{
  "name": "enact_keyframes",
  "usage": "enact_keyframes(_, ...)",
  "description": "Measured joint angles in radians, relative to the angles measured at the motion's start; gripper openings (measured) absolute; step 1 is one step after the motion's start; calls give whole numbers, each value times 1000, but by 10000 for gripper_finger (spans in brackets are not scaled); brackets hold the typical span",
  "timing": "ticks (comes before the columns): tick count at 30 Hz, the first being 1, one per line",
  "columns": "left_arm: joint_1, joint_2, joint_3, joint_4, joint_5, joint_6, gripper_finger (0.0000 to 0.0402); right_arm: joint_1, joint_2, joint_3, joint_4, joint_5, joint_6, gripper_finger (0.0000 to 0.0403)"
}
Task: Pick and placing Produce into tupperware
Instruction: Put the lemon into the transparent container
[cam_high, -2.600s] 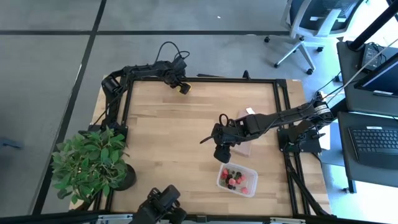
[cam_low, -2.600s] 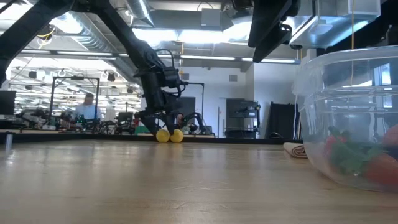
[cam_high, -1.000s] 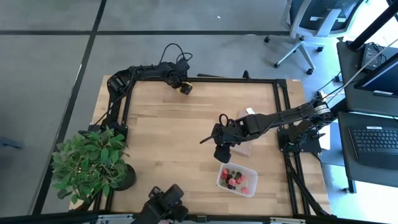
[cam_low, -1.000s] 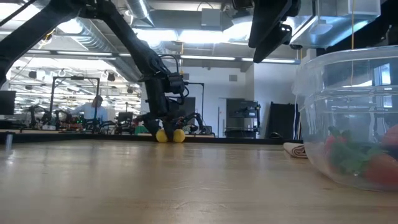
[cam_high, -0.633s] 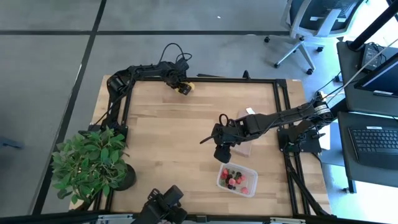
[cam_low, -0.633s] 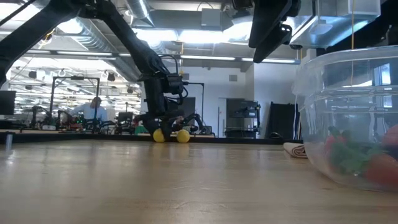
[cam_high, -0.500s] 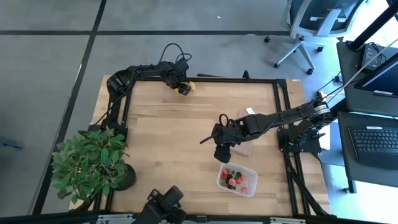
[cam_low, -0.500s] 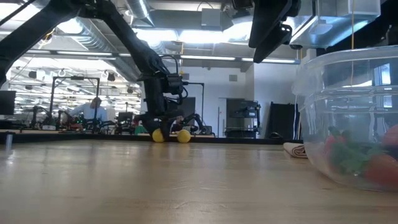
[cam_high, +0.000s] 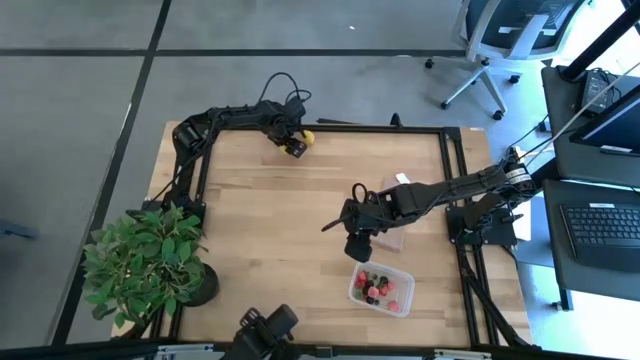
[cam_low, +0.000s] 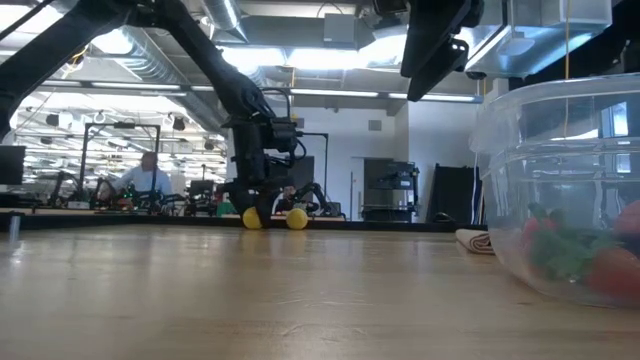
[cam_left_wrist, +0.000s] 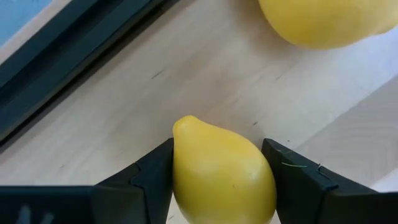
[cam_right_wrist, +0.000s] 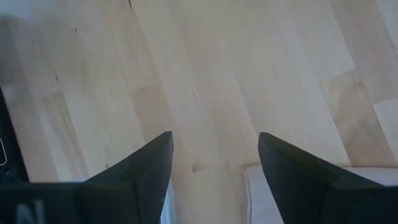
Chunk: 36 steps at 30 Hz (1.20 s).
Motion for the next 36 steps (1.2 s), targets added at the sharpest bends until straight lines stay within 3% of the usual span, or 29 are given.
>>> enact_keyframes(7,-18,-8,-2,4,67,0,208,0,0,0,-2,-1,31,238)
enact_keyframes(12,-42,-35,17,22,289,19,210,-13,-1,0,-2,-4,247,238)
enact_keyframes(21,-147,-58,117,115,774,22,209,-24,-121,-1,-48,-28,256,238)
enact_keyframes(25,-253,-58,169,164,912,-1,209,-9,-230,-1,-70,-26,260,238)
enact_keyframes(31,-472,-58,282,168,900,69,208,30,-383,0,-146,12,351,238)
enact_keyframes(33,-546,-58,316,170,827,104,208,43,-422,0,-176,48,390,238)
enact_keyframes(36,-655,-58,350,169,614,149,208,55,-466,0,-207,104,418,238)
